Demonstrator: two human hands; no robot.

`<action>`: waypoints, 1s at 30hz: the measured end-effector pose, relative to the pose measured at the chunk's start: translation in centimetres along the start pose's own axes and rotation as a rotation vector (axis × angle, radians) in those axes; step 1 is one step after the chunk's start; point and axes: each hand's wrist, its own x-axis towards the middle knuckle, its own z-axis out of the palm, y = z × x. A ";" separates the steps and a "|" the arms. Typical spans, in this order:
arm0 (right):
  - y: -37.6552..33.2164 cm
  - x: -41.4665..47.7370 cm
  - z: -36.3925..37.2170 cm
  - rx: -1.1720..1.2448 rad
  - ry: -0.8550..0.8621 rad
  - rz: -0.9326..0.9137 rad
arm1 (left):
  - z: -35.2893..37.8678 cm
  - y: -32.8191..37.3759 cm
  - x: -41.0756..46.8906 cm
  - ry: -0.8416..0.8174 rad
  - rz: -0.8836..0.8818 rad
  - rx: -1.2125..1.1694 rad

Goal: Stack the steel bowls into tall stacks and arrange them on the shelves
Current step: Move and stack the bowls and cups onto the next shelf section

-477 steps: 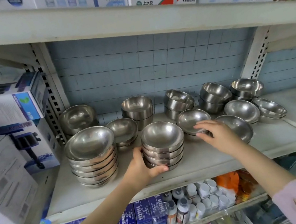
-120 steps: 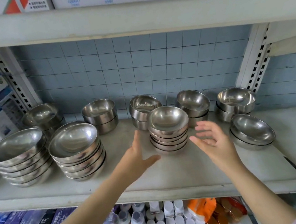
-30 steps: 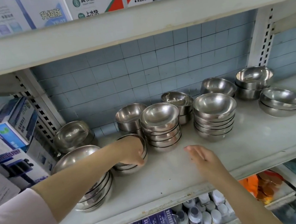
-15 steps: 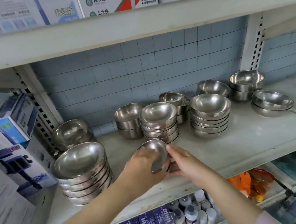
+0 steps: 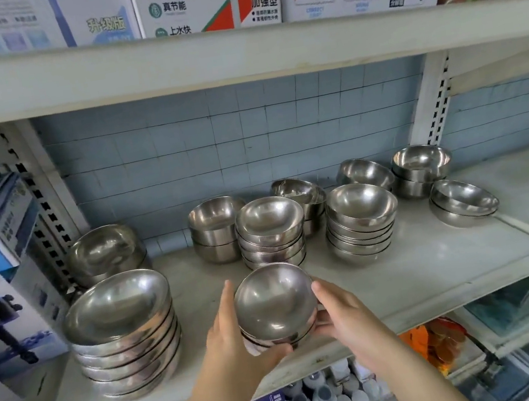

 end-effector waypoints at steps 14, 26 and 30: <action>-2.3 -2.6 -20.8 0.047 0.377 -0.099 | 18.1 10.6 8.3 -0.153 0.147 -0.264; -2.7 2.5 -34.8 -0.165 0.085 -0.010 | 30.2 16.3 15.1 -0.138 0.102 -0.282; -2.8 3.8 -36.9 -0.221 0.097 -0.057 | 30.7 15.9 15.7 -0.143 0.056 -0.413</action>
